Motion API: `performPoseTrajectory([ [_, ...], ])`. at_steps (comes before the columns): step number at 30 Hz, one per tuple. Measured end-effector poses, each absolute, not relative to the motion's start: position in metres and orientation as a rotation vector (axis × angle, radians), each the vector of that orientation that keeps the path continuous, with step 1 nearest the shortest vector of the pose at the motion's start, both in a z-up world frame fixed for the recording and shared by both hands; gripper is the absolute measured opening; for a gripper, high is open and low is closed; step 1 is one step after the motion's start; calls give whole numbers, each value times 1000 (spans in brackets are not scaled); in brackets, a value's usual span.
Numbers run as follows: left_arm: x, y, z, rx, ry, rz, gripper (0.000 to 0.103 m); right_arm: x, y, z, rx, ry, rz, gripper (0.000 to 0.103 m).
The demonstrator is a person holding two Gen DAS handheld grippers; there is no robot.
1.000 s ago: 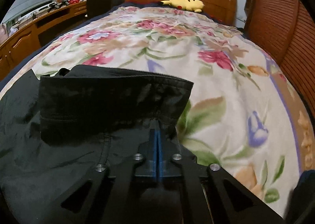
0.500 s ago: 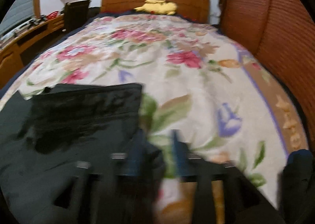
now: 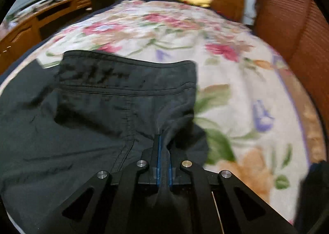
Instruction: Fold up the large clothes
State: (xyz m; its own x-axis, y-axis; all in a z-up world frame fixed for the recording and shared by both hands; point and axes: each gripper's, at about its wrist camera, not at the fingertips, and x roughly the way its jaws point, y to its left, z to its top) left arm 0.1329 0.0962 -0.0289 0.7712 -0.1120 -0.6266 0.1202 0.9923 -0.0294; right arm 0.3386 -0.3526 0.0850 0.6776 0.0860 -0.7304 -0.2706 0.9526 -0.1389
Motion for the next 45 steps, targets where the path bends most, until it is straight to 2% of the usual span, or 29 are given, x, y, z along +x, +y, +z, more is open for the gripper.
performPoseTrajectory([
  [3,132,98,-29,8,679,-123,87,347,-359,77,-219,827,174,5],
  [4,133,98,-29,10,678,-122,87,345,-359,77,-235,815,170,8],
  [5,132,98,-28,12,672,-121,87,344,-358,78,-241,812,155,20],
  [6,131,98,-27,15,667,-120,87,341,-360,79,-243,808,132,27],
  [7,129,97,-26,17,659,-122,87,333,-359,83,-246,796,122,46],
  [8,126,96,-23,17,652,-129,87,325,-357,86,-254,778,119,57],
  [9,124,95,-22,13,647,-137,87,314,-356,90,-267,750,118,60],
  [14,110,75,-11,21,615,-215,87,251,-338,97,-289,668,234,60],
  [22,104,45,-18,44,652,-298,87,196,-297,79,-251,642,445,60],
  [28,105,40,-28,79,685,-289,87,206,-288,32,-329,794,444,60],
  [34,105,39,-33,92,694,-273,87,196,-300,34,-293,760,424,60],
  [38,103,39,-33,91,691,-271,87,192,-330,48,-245,713,344,67],
  [45,103,39,-34,90,691,-271,87,201,-380,44,-194,713,151,70],
])
